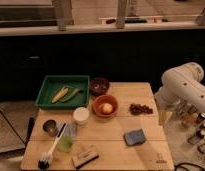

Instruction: Place sponge in paper cup

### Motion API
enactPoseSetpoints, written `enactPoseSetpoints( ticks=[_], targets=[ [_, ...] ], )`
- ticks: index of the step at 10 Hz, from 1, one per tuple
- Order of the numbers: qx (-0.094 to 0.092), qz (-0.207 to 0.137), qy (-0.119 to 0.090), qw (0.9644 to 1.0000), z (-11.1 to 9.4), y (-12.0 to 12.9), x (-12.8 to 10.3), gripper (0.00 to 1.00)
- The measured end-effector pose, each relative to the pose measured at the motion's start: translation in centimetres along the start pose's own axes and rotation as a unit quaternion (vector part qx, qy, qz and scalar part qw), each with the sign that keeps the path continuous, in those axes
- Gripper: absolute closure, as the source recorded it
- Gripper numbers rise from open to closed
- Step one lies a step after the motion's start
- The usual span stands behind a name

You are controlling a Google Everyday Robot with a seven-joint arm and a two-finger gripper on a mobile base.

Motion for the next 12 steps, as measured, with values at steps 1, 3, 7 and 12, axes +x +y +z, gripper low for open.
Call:
enactPoseSetpoints(
  ticks=[1,3,7,12],
  targets=[
    [0.0,0.0,0.0,1.0,0.0,0.0,0.0,0.2],
    [0.0,0.0,0.0,1.0,0.0,0.0,0.0,0.2],
    [0.0,0.0,0.0,1.0,0.0,0.0,0.0,0.2],
    [0.0,-0.025,0.012,0.9996,1.6,1.0,-0.2,0.2]
  ],
)
